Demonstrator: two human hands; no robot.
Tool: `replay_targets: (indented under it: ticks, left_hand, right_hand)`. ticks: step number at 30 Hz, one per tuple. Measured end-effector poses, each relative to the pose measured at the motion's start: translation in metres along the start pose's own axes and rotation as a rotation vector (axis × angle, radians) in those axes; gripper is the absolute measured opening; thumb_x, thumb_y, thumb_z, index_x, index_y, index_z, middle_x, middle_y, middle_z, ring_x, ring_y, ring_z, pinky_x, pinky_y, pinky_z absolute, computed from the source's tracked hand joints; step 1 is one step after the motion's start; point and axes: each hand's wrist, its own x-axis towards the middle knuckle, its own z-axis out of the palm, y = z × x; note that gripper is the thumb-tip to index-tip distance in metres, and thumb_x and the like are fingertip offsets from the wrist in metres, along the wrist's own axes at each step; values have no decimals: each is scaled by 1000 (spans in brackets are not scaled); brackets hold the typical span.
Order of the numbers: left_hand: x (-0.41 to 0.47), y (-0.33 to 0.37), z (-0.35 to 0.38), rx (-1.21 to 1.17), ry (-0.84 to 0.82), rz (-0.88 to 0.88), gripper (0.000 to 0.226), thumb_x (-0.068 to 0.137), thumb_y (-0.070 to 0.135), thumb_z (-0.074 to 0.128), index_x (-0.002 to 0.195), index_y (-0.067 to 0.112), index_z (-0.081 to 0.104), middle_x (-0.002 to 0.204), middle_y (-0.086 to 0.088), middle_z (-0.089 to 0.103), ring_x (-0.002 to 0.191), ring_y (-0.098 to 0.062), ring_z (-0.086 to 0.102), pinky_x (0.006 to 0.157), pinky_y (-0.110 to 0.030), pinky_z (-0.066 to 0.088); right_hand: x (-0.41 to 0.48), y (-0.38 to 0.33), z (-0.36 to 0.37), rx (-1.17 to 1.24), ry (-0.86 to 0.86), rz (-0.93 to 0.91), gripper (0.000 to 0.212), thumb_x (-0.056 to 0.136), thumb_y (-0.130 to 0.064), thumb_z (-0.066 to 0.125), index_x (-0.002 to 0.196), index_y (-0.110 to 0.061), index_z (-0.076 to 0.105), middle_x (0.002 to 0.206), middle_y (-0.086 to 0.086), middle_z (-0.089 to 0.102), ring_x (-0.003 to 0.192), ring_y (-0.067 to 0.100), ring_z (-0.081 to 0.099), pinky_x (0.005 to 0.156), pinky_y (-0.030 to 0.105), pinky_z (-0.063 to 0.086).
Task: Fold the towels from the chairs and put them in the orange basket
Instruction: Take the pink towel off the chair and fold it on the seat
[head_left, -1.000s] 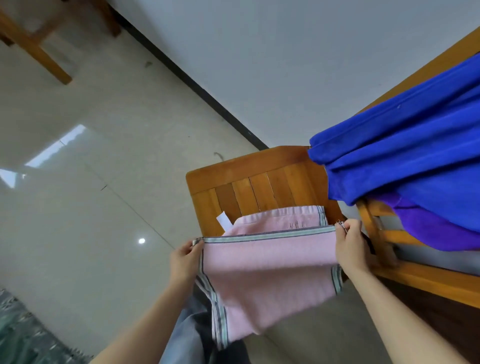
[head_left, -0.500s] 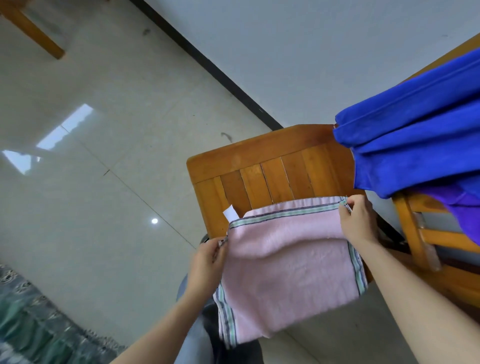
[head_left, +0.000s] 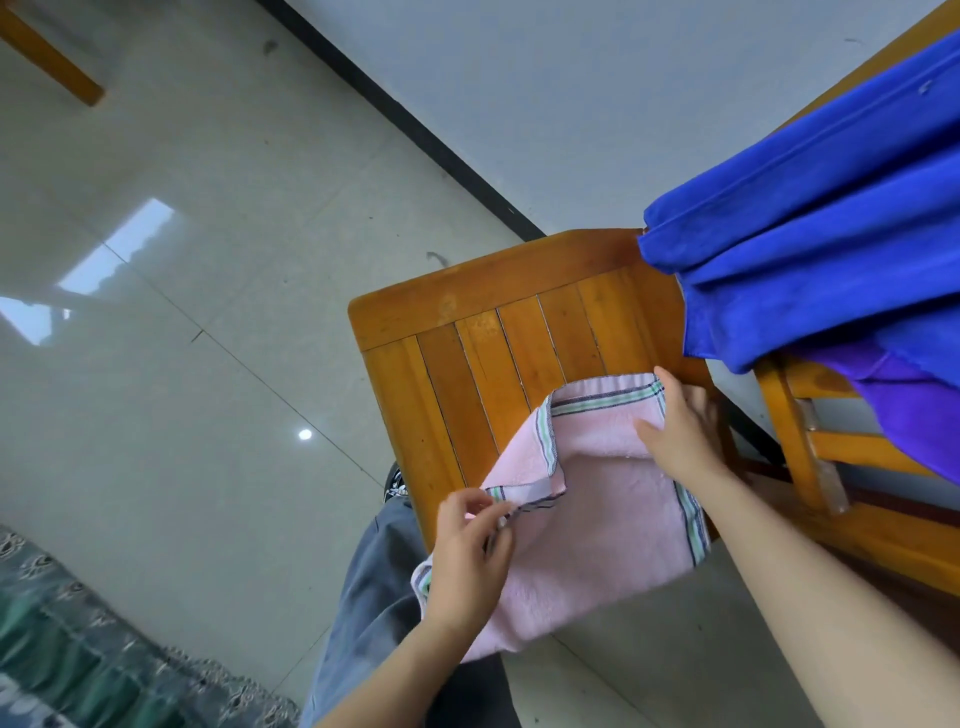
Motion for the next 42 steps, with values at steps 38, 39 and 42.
replay_targets:
  ticks: [38,39,42]
  left_hand:
    - [106,-4,-126,-113,-49,-278,14,81,-3,65,77,10,68,71,2,62,66,-10,55,56,-5,43]
    - [106,-4,-131,-162,-51,-302,17,81,-2,65,74,13,67,69,0,63,65,-12,55,56,-6,44]
    - [107,6,-156,-403,-27,-357,31,81,-9,61,66,17,69,64,-3,66,64,-14,60,61,-17,52]
  right_hand:
    - [20,-16,-56,-319,-129,-309,8,87,-15,52,84,-17,44,84,2,54,86,26,53,72,34,37]
    - [16,-17,-63,-166,-143,-278,10,86,-12,55,81,-15,47,79,5,56,79,27,53,66,33,38]
    - [-2,-27,-89,215,-63,-266,15,86,-1,59,79,-14,55,81,8,59,78,21,54,62,15,40]
